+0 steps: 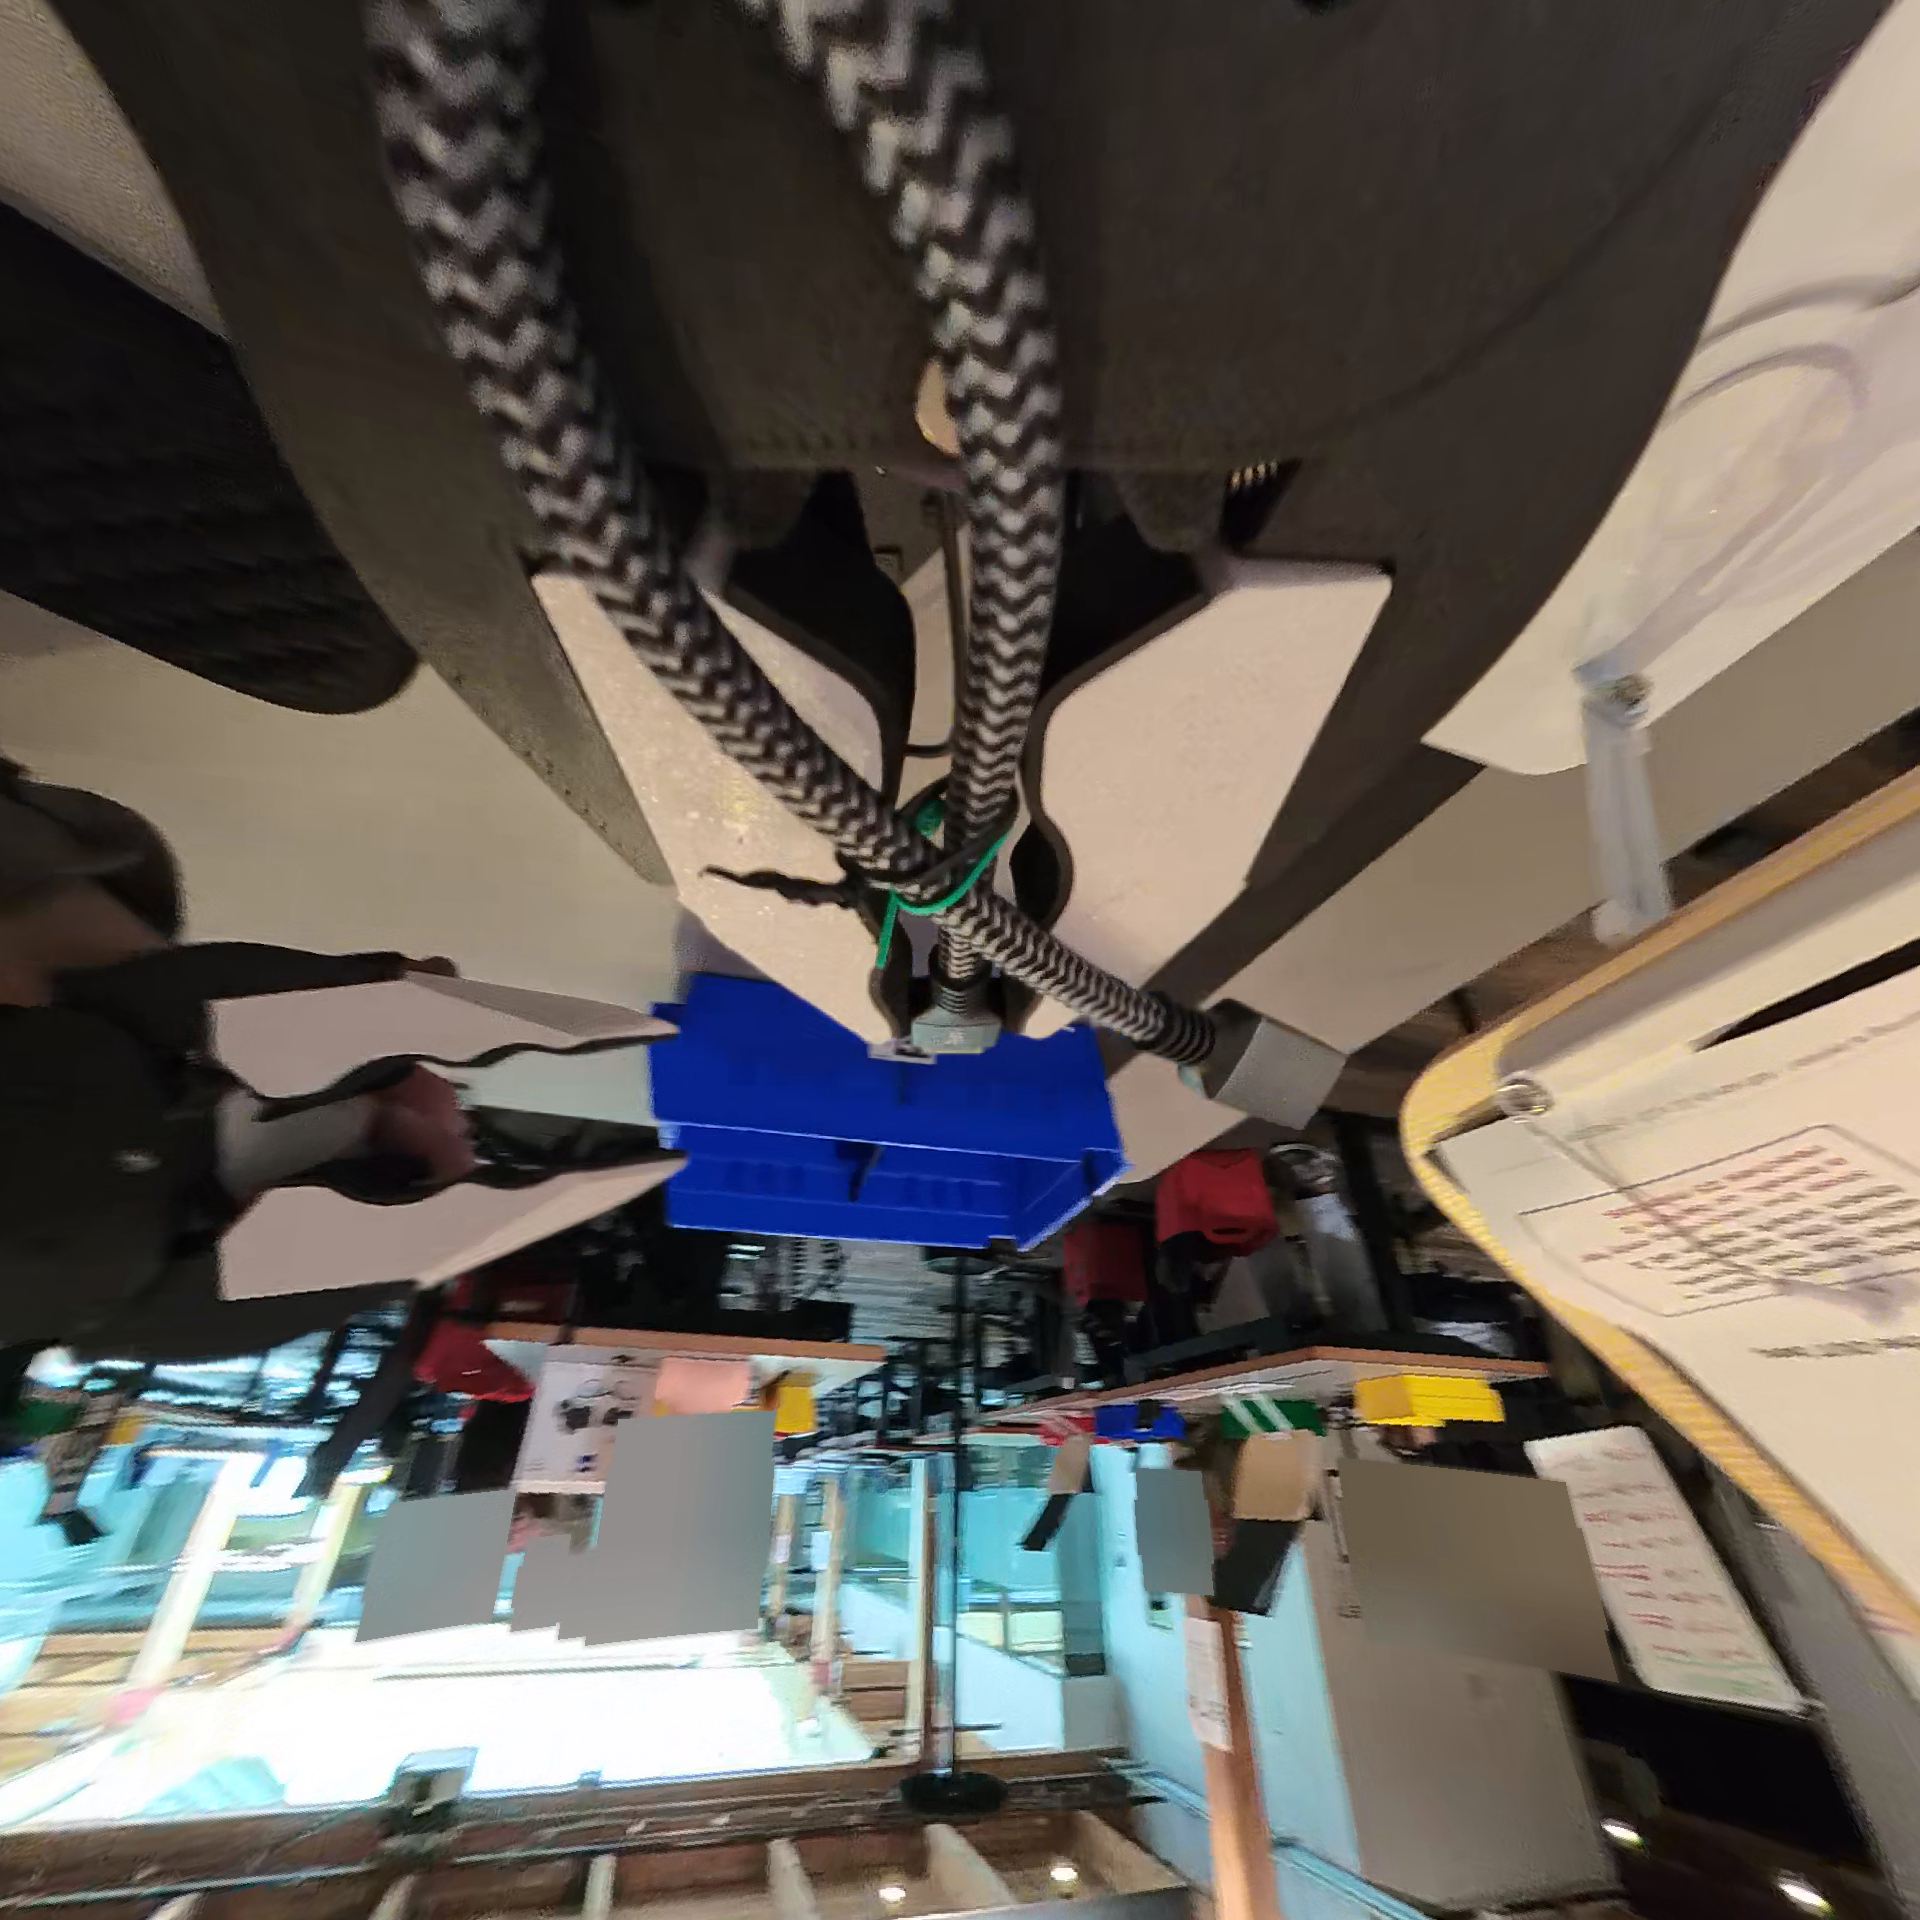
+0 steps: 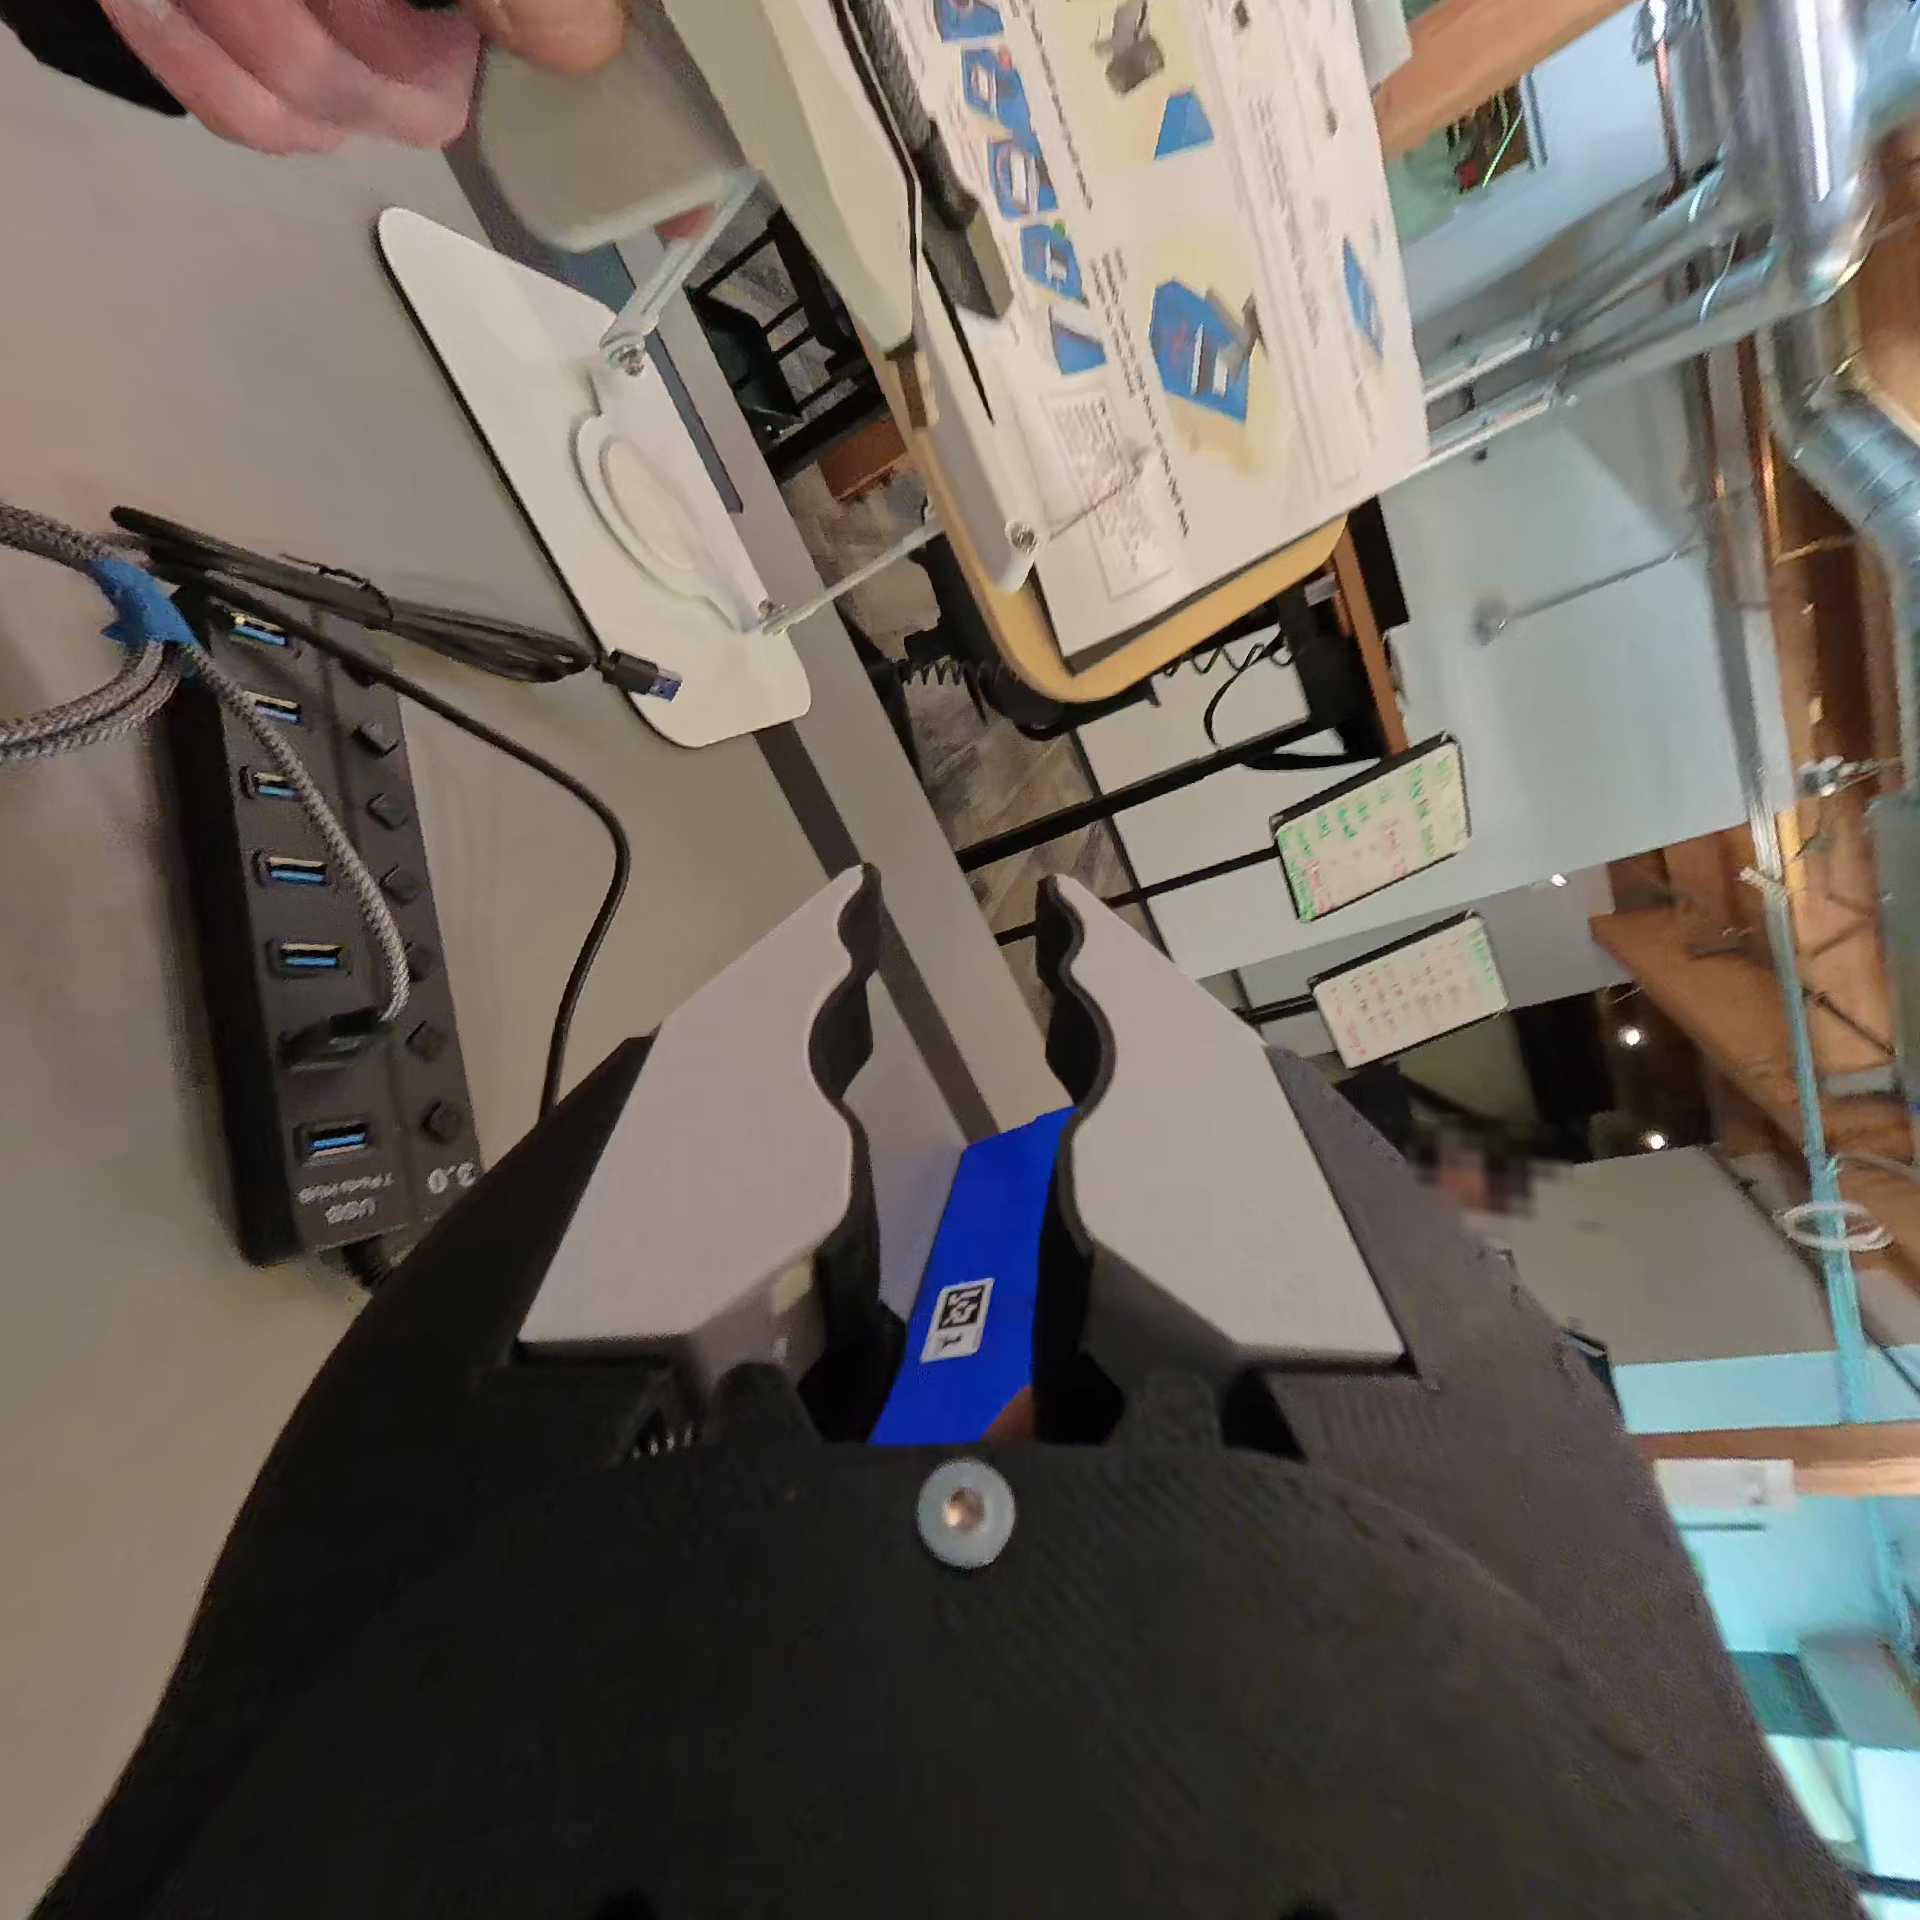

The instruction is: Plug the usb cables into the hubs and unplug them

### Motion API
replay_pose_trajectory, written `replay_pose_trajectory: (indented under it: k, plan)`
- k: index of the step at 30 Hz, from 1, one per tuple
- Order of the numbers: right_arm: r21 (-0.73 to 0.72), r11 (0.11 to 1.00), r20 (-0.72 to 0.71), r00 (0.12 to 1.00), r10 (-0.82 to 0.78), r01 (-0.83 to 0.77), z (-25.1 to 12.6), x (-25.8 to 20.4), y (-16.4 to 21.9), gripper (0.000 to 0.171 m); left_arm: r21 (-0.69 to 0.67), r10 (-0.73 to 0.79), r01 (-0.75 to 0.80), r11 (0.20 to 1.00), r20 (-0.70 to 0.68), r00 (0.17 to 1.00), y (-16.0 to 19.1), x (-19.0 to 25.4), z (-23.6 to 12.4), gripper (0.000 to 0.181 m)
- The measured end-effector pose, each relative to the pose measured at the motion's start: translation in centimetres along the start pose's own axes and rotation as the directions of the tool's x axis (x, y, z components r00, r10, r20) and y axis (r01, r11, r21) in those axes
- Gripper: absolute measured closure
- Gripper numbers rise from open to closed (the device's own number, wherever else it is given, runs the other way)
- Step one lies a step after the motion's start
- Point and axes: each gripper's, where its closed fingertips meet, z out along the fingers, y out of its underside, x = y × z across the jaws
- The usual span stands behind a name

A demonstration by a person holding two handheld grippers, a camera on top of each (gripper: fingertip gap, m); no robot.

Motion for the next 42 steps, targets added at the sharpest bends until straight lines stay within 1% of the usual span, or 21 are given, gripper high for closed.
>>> replay_pose_trajectory:
  k: [3, 6, 11, 18, 23, 28, 30, 31, 32, 34, 36, 37, 39, 40, 42]
  plan:
    - [-0.029, 0.997, 0.008, 0.998, 0.065, -0.065, -0.7, -0.7, 1.4, 0.145, -0.018, 0.051, -0.049, 0.999, 0.156, 0.986, 0.5, -1.9, -0.1, 0.165]
    - [-0.071, 0.994, -0.009, 0.997, 0.083, -0.083, -1.3, -1.4, 2.4, 0.148, -0.053, 0.114, -0.103, 0.993, 0.298, 0.948, 1.1, -3.4, -0.3, 0.165]
    - [-0.119, 0.985, -0.03, 0.992, 0.124, -0.127, -2.0, -2.7, 2.8, 0.148, -0.117, 0.148, -0.109, 0.987, 0.409, 0.9, 2.3, -5.0, -0.7, 0.164]
    - [-0.154, 0.973, -0.033, 0.986, 0.166, -0.169, -2.7, -4.4, 1.9, 0.148, -0.107, 0.107, -0.06, 0.992, 0.508, 0.855, 2.5, -7.4, -2.0, 0.164]
    - [-0.165, 0.957, -0.027, 0.971, 0.236, -0.237, -3.0, -5.0, 0.7, 0.148, -0.087, 0.049, -0.004, 0.996, 0.518, 0.854, 3.0, -8.6, -2.5, 0.164]
    - [-0.171, 0.945, -0.023, 0.96, 0.278, -0.277, -3.2, -5.1, -0.2, 0.147, -0.073, 0.0, 0.042, 0.996, 0.502, 0.865, 3.6, -8.7, -2.3, 0.164]
    - [-0.179, 0.935, -0.005, 0.951, 0.309, -0.305, -3.4, -4.9, 0.0, 0.147, -0.058, 0.0, 0.03, 0.998, 0.47, 0.883, 3.1, -8.3, -2.2, 0.165]
    - [-0.185, 0.93, 0.023, 0.944, 0.328, -0.318, -3.5, -4.9, 0.3, 0.146, -0.054, -0.007, 0.036, 0.998, 0.455, 0.891, 2.9, -8.1, -2.2, 0.165]
    - [-0.192, 0.918, 0.071, 0.928, 0.365, -0.346, -3.6, -5.2, 0.7, 0.141, -0.049, -0.014, 0.04, 0.998, 0.441, 0.897, 2.6, -8.0, -2.2, 0.165]
    - [-0.226, 0.874, 0.219, 0.852, 0.476, -0.43, -3.7, -6.5, 1.8, 0.132, -0.015, -0.025, 0.033, 0.999, 0.358, 0.933, 1.9, -6.7, -1.7, 0.164]
    - [-0.293, 0.82, 0.331, 0.753, 0.569, -0.491, -3.9, -7.9, 3.7, 0.121, -0.015, -0.019, 0.026, 1.0, 0.343, 0.939, 1.6, -6.4, -1.6, 0.164]
    - [-0.309, 0.807, 0.373, 0.717, 0.589, -0.503, -4.0, -8.6, 4.7, 0.118, -0.01, -0.013, 0.017, 1.0, 0.313, 0.95, 1.4, -5.9, -1.4, 0.165]
    - [-0.354, 0.799, 0.414, 0.684, 0.6, -0.486, -3.8, -9.9, 7.0, 0.11, -0.018, 0.001, 0.005, 1.0, 0.31, 0.951, 1.2, -5.6, -1.3, 0.164]
    - [-0.364, 0.803, 0.455, 0.662, 0.596, -0.472, -3.8, -11.0, 7.6, 0.109, -0.022, 0.01, -0.003, 1.0, 0.3, 0.954, 1.2, -5.3, -1.3, 0.164]
    - [-0.341, 0.802, 0.545, 0.593, 0.593, -0.49, -3.8, -12.8, 7.3, 0.107, -0.025, 0.016, -0.009, 1.0, 0.287, 0.958, 1.2, -5.0, -1.1, 0.165]
